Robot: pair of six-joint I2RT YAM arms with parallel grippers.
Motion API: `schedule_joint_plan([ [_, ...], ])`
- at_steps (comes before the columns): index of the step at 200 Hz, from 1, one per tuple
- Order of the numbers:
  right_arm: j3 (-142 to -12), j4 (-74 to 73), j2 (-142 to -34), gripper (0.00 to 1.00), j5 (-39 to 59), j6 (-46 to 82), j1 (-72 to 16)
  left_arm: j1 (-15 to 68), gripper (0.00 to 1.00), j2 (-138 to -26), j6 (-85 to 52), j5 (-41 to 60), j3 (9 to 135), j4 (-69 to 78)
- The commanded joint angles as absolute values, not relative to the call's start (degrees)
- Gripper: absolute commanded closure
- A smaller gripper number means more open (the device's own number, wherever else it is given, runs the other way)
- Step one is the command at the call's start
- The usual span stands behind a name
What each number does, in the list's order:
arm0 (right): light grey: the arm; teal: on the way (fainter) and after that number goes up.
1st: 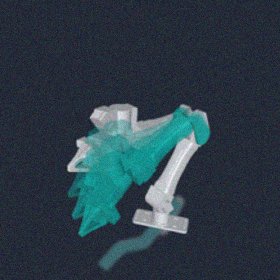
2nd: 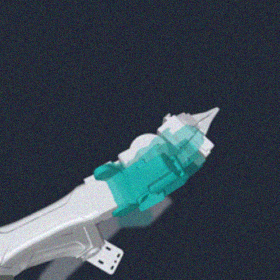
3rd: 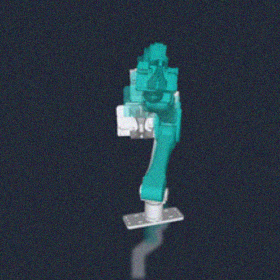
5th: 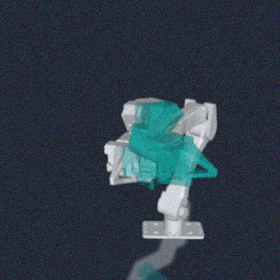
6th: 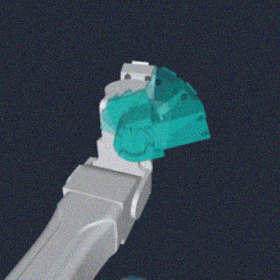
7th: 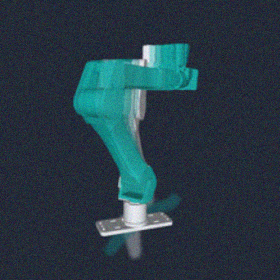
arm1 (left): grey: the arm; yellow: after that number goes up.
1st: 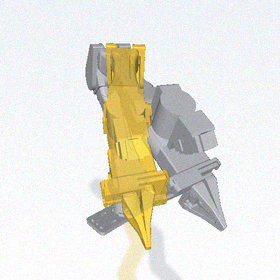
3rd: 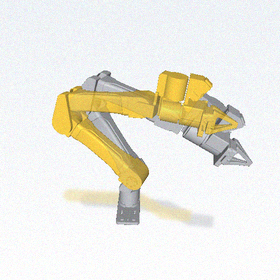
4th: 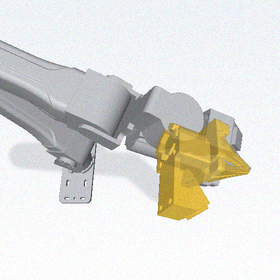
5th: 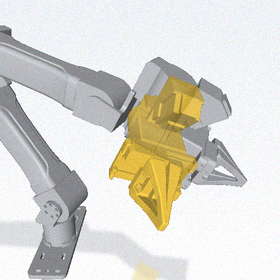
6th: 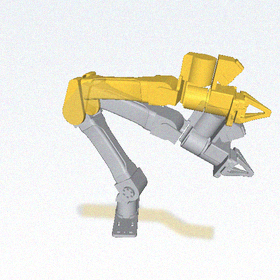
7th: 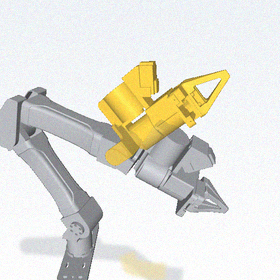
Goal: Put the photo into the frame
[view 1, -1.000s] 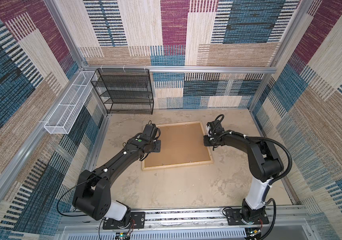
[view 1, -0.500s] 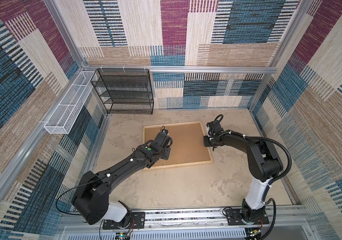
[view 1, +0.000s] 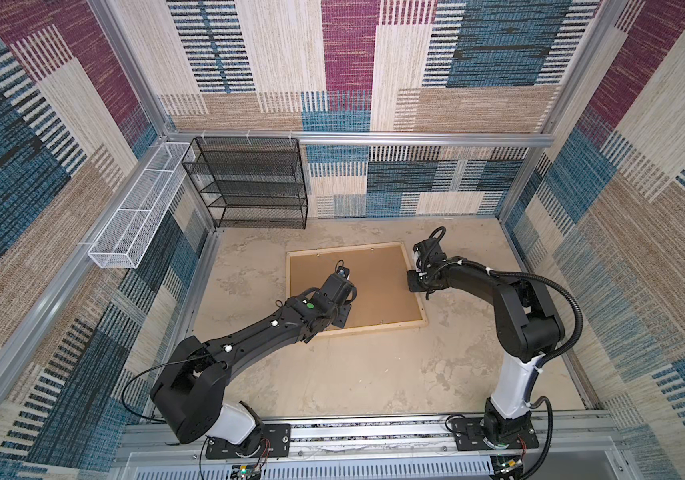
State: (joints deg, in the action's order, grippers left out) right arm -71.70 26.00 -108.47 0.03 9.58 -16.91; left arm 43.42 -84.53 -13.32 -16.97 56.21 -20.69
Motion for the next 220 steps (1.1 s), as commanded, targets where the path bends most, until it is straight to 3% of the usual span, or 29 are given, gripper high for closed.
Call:
schedule_joint_plan([
  [1,-73.3,26.6,-107.2,1.0,-0.3,8.5,-16.9,44.9,0.59,-84.0,-11.0,-16.3,54.8,-16.7],
  [67,-77.3,31.2,-107.7,1.0,-0.4,7.2,-16.9,55.6,0.57,-80.0,-3.6,-17.3,47.0,-6.5],
  [108,-79.6,34.2,-108.0,1.0,-0.5,6.9,-16.9,59.1,0.45,-80.7,-2.0,-17.2,43.0,-0.9],
  [159,-82.1,38.2,-107.2,1.0,0.5,6.8,-16.9,65.9,0.46,-86.5,2.4,-29.1,43.7,4.0],
  [220,-82.4,39.4,-106.3,1.0,0.1,6.6,-16.9,73.6,0.5,-102.7,18.6,-52.4,48.6,15.5],
])
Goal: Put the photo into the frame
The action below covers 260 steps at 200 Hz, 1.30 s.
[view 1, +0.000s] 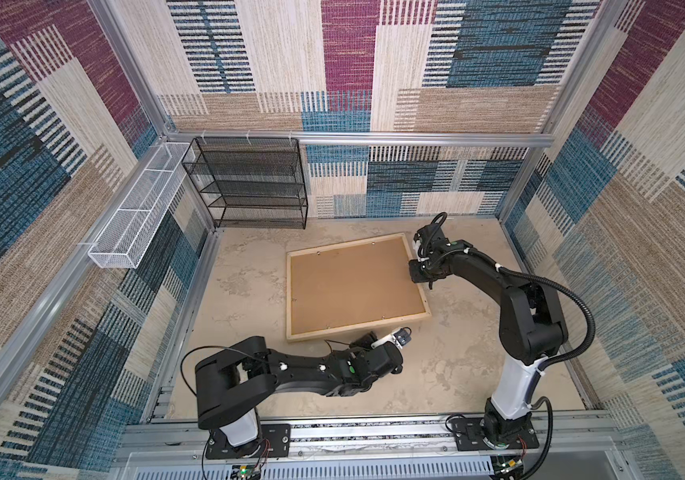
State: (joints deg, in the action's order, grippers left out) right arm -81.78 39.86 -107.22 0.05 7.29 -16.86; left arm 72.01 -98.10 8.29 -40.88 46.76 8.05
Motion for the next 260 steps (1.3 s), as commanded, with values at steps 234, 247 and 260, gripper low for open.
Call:
schedule_joint_plan([
  [234,-79.2,38.6,-104.1,1.0,1.3,6.3,-16.9,71.5,0.58,-122.1,51.2,-63.9,50.8,53.4],
  [247,-79.6,38.6,-104.3,1.0,1.2,6.3,-16.9,71.5,0.57,-122.4,52.3,-63.9,50.6,54.7],
  [260,-79.8,38.8,-104.2,1.0,1.2,6.3,-16.9,71.5,0.57,-122.5,52.4,-64.1,50.4,55.0],
])
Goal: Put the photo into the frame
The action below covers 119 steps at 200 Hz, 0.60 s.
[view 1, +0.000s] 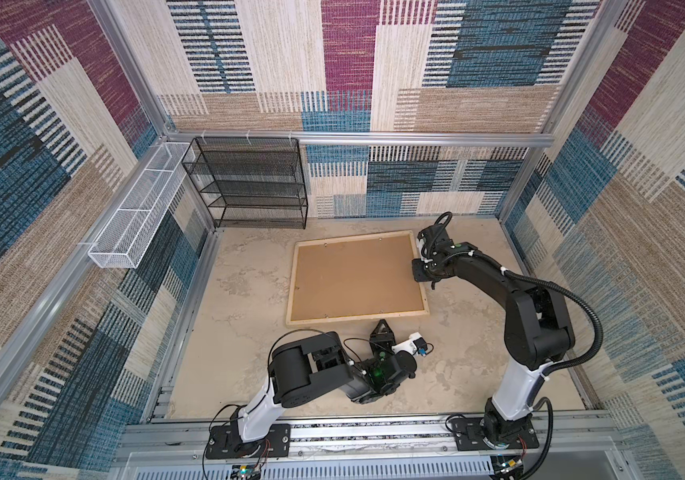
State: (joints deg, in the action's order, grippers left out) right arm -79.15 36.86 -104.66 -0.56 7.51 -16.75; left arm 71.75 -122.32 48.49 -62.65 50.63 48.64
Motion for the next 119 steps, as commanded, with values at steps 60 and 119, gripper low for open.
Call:
schedule_joint_plan([
  [60,-80.5,39.5,-104.6,1.0,1.2,5.9,-16.9,71.7,0.54,-120.2,51.6,-62.9,48.9,54.0],
  [119,-81.3,40.6,-104.2,1.0,1.3,5.6,-16.9,71.1,0.54,-109.8,33.8,-53.4,48.2,27.8],
])
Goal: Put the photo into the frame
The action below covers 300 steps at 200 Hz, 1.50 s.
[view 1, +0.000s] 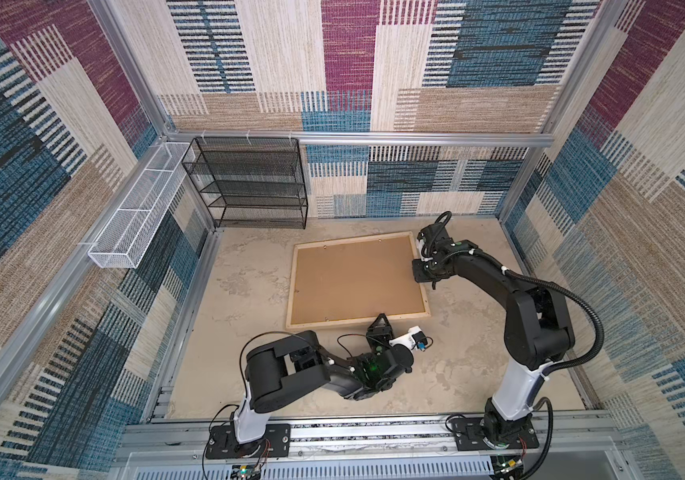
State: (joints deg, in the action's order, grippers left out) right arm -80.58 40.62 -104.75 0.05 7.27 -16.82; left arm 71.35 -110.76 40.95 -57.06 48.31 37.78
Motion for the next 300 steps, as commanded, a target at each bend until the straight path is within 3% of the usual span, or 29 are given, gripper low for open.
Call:
schedule_joint_plan([
  [1,-81.2,40.6,-104.1,1.0,1.3,5.6,-16.9,71.1,0.54,-109.9,33.9,-53.4,48.2,27.7],
  [167,-80.1,41.1,-103.3,1.0,1.7,5.4,-17.0,66.0,0.51,-114.0,42.5,-57.4,49.7,37.4],
  [192,-80.2,41.1,-103.3,1.0,1.5,5.4,-17.0,65.8,0.56,-114.0,43.1,-57.3,49.9,37.8],
  [240,-80.1,41.1,-103.2,1.0,1.2,5.5,-17.0,65.8,0.83,-113.9,43.7,-58.0,50.1,38.0],
  [272,-80.0,41.0,-103.1,1.0,0.6,5.8,-16.9,65.8,0.9,-114.8,45.9,-59.6,50.3,41.1],
  [286,-79.8,40.7,-102.8,0.94,0.3,5.9,-16.9,65.9,0.92,-115.5,46.9,-60.0,50.5,42.1],
  [300,-79.7,40.4,-102.0,0.81,-0.2,6.2,-16.8,65.9,0.97,-116.0,47.2,-60.4,51.1,41.9],
])
